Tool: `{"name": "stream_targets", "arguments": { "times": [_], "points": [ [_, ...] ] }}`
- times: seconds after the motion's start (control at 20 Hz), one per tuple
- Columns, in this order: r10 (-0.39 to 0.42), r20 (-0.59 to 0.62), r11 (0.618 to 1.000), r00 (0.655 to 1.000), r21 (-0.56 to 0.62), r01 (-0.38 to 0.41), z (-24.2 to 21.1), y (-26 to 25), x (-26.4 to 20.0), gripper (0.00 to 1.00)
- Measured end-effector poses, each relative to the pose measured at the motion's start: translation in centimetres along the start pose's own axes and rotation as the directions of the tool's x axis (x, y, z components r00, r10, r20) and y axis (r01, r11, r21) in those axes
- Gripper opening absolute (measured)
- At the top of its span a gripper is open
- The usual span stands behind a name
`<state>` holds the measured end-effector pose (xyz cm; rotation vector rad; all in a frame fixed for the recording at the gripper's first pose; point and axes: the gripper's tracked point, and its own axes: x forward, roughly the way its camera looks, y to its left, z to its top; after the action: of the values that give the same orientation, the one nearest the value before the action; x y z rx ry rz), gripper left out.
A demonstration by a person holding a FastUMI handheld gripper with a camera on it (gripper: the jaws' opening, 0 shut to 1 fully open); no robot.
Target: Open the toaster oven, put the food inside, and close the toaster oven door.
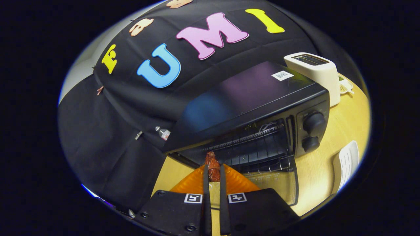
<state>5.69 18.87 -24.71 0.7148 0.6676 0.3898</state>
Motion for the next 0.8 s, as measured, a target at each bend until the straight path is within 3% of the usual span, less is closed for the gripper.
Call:
{"name": "stream_targets", "arguments": {
  "times": [0.45,0.7,0.8],
  "points": [
    [-0.089,0.016,0.996,0.996,0.002,0.089,0.9,-3.4,4.0,0.14],
    [-0.271,0.043,0.956,0.962,-0.108,0.274,1.9,-7.4,3.7,0.38],
    [-0.274,0.059,0.954,0.96,-0.109,0.279,2.7,-7.2,3.3,0.68]
  ]
}}
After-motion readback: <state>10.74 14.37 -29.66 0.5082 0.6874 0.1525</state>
